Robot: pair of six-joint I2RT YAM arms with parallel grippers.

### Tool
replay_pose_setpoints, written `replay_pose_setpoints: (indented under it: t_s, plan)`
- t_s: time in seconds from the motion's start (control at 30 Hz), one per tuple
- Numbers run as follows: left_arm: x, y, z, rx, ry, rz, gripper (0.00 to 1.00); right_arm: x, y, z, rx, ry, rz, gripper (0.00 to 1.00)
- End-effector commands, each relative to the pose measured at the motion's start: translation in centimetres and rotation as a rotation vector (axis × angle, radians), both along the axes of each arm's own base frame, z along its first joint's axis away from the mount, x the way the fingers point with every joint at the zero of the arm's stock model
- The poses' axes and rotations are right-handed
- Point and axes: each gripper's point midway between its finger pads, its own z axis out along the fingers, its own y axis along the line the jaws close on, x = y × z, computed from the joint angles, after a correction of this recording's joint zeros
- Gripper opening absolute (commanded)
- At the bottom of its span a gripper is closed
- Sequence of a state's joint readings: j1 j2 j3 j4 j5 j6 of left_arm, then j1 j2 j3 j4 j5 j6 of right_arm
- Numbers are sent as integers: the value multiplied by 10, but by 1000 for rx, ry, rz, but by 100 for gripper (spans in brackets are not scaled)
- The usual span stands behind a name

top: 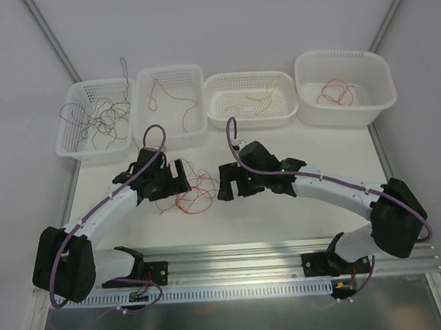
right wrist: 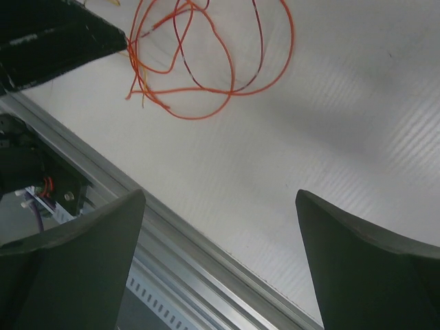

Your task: Untangle the cables

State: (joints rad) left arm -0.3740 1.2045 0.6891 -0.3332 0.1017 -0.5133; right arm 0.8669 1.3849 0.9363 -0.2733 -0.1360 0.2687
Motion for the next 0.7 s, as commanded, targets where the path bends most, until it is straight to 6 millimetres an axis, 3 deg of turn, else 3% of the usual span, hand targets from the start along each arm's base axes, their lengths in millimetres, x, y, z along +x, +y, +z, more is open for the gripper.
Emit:
replay_pose_setpoints:
  t_s: [0.0,0.2,0.43,0.53,0.63,0.67]
  plan:
    - [20,-1,14,17,-64,36,91,31,39,32,156,-8,-187,96]
    - [21,-1,11,24,-60,40,91,50,65,17,132,73,-398,96]
    - [26,-2,7,31,-51,38,91,45,75,-21,74,191,-475,89]
    - [27,-2,2,39,-36,49,91,40,75,-31,51,210,-476,82]
    - [31,-3,-3,43,-22,55,91,39,75,-40,32,217,-473,72]
    - [31,-3,-4,44,-17,58,91,38,73,-42,23,216,-471,64]
